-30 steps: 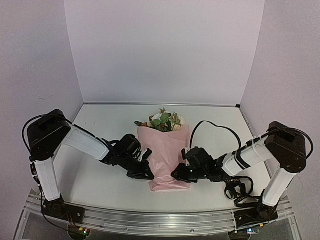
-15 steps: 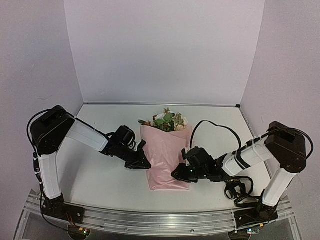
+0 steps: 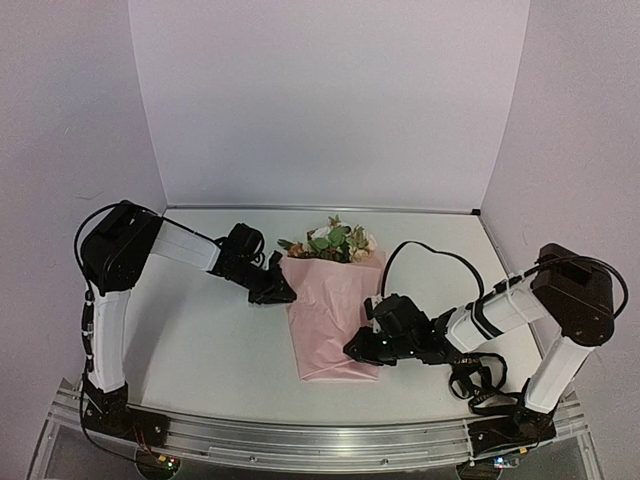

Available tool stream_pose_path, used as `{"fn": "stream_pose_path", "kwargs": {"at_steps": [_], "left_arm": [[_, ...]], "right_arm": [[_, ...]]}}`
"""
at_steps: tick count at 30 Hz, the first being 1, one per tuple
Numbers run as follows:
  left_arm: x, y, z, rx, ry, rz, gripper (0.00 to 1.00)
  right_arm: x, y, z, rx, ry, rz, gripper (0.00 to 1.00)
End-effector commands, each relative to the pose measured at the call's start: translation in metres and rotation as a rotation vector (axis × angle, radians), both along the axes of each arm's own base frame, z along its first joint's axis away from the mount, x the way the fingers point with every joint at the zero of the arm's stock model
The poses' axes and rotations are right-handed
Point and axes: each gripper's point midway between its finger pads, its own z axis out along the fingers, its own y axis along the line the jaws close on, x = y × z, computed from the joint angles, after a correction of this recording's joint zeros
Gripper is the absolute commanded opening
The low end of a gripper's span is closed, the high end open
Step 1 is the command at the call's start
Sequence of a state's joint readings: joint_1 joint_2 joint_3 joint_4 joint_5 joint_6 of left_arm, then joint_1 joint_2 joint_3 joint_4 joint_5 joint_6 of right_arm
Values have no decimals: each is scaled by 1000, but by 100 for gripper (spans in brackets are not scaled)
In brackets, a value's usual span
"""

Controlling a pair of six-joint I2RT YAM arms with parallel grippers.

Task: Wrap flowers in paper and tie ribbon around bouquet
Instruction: Press the fold line on the folded bouquet.

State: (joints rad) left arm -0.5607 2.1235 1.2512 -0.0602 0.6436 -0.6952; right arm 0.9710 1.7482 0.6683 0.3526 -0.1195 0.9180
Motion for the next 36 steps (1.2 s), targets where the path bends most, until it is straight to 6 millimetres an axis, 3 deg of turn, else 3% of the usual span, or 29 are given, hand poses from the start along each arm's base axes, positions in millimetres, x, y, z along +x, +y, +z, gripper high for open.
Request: {"fn": "stream_pose_path", "kwargs": {"at_steps": [1, 7, 12, 15, 20, 23, 27, 30, 36], "left_arm": [[48, 31, -9, 55, -27, 67, 12], [94, 45, -9, 48, -41, 87, 12], [118, 49, -3, 43, -77, 60, 13], [129, 48, 19, 43, -124, 43, 15], [130, 51, 81, 29, -242, 54, 22], [113, 54, 105, 19, -272, 78, 24], [64, 37, 136, -21, -295, 62, 26], [14, 11, 138, -43, -284, -13, 25], [-86, -29, 112, -69, -201, -166, 16]], "right_arm": [[-17, -29, -27, -117, 69, 2, 17], [-18, -33, -27, -117, 74, -3, 17], [-17, -33, -25, -110, 86, -7, 17], [-16, -31, -18, -105, 91, -2, 18], [-13, -26, 15, -110, 85, 17, 18], [-12, -33, 34, -142, 73, 8, 21], [-6, -51, 57, -192, 51, -31, 25], [-6, -62, 59, -230, 52, -38, 27], [-5, -66, 52, -277, 54, 0, 28]]}}
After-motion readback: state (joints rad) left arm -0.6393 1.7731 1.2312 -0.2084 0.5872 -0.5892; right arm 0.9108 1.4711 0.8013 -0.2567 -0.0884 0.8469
